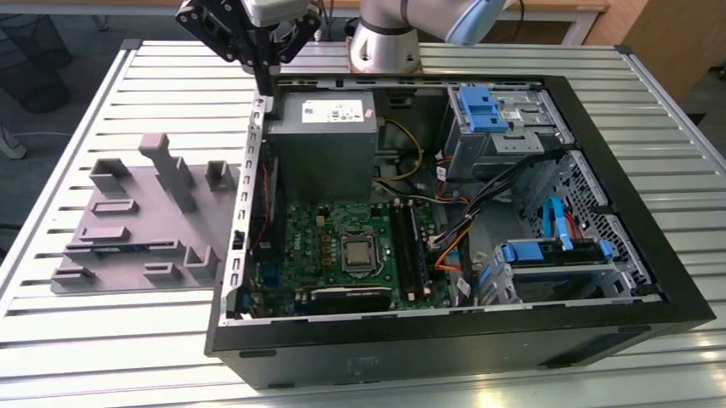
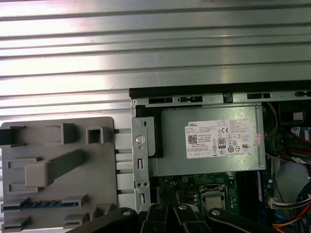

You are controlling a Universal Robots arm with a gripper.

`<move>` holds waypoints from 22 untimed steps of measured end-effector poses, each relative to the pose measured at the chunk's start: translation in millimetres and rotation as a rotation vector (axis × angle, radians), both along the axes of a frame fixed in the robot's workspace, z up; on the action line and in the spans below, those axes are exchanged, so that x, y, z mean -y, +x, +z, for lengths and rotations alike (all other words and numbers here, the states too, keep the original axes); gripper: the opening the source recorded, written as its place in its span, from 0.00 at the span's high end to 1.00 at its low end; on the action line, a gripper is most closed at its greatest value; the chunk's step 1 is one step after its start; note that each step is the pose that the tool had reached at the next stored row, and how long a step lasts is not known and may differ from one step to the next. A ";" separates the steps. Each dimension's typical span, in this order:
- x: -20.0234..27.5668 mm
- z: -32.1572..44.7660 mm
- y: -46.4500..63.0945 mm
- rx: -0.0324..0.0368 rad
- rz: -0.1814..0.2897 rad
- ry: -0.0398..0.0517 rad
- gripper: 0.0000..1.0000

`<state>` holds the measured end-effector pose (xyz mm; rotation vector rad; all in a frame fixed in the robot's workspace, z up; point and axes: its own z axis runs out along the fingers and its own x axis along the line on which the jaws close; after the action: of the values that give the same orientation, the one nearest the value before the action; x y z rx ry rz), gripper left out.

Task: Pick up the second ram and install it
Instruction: 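Reach for the second ram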

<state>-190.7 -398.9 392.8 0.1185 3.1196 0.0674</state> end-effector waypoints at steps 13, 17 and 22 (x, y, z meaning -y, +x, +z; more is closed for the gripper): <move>0.0 -0.4 -5.9 0.0000 0.000 0.0000 0.89; 0.0 -0.5 -7.5 -0.0001 0.000 0.0000 0.89; 0.0 -0.6 -9.5 0.0000 0.000 0.0000 0.89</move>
<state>-200.3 -398.9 392.2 0.1185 3.1196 0.0674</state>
